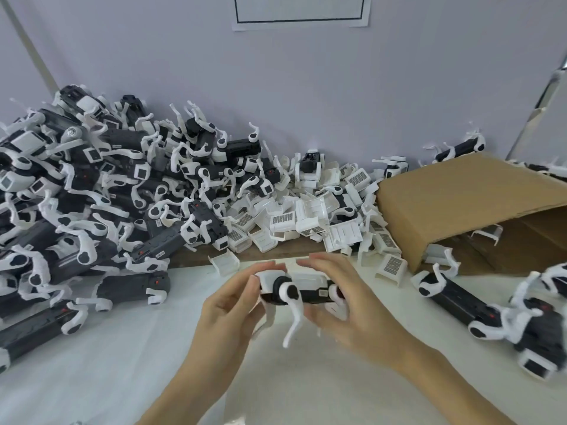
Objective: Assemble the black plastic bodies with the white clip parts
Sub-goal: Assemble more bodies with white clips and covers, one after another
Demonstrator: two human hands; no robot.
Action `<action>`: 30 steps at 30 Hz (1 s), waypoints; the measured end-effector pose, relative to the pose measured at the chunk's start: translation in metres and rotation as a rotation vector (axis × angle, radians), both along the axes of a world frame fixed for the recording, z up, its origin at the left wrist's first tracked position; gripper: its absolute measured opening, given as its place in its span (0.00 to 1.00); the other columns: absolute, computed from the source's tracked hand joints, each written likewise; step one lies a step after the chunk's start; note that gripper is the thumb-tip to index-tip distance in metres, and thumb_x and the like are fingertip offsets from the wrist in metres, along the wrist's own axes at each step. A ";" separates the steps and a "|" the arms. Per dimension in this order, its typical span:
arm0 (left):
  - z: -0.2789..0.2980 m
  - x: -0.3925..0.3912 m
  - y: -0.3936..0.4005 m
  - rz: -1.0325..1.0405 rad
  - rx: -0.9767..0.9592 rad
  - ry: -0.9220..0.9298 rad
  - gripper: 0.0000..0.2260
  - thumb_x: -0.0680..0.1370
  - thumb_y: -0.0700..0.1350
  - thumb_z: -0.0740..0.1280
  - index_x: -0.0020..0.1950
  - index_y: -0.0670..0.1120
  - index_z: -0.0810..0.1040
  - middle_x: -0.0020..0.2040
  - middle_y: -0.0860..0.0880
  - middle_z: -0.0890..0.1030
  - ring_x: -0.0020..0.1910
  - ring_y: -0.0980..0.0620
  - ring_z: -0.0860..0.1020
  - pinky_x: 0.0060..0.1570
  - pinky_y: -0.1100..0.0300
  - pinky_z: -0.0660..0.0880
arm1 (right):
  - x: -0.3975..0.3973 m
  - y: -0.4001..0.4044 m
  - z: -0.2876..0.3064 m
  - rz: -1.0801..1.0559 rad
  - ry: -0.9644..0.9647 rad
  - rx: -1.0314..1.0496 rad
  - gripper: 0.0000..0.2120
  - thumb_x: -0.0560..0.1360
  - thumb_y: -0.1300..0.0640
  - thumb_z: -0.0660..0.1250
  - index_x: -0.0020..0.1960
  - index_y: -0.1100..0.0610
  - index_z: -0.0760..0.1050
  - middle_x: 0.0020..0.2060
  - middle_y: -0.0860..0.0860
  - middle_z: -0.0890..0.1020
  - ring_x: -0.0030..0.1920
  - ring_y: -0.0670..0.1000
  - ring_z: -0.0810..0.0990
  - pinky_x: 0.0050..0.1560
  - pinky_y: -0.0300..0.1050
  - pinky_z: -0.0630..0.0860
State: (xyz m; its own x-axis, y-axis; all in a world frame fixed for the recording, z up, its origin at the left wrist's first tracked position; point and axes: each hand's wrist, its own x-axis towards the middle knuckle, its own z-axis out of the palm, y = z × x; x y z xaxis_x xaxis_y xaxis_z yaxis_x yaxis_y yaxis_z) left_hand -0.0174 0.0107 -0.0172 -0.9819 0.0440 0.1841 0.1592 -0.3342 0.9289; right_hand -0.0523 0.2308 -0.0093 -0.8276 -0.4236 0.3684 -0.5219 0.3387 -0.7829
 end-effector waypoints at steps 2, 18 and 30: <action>-0.003 -0.004 -0.003 0.048 0.061 -0.059 0.15 0.82 0.53 0.68 0.63 0.47 0.85 0.65 0.44 0.84 0.58 0.51 0.85 0.49 0.63 0.80 | 0.002 0.000 0.003 0.088 -0.298 -0.108 0.17 0.83 0.46 0.65 0.71 0.43 0.74 0.58 0.37 0.82 0.57 0.41 0.82 0.54 0.32 0.76; -0.010 -0.009 -0.009 0.298 -0.185 -0.038 0.20 0.83 0.61 0.63 0.67 0.50 0.79 0.56 0.48 0.84 0.51 0.44 0.85 0.47 0.49 0.84 | -0.050 0.049 0.061 0.028 -0.698 -0.904 0.21 0.84 0.46 0.59 0.62 0.60 0.81 0.62 0.64 0.82 0.55 0.61 0.86 0.43 0.47 0.85; -0.019 -0.029 0.009 0.393 -0.999 0.125 0.05 0.83 0.47 0.69 0.50 0.57 0.77 0.48 0.58 0.80 0.40 0.54 0.79 0.42 0.60 0.77 | -0.051 0.056 -0.001 0.156 -0.940 -0.966 0.27 0.79 0.44 0.67 0.69 0.63 0.79 0.56 0.60 0.84 0.48 0.57 0.85 0.46 0.50 0.83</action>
State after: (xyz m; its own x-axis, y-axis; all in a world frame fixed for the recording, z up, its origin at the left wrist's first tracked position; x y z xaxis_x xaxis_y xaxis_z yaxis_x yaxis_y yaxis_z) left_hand -0.0466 0.0198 -0.0359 -0.9367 -0.0840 0.3398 0.2029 0.6607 0.7227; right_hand -0.1037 0.2868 -0.0105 -0.8962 -0.4313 -0.1038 0.3551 -0.5572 -0.7507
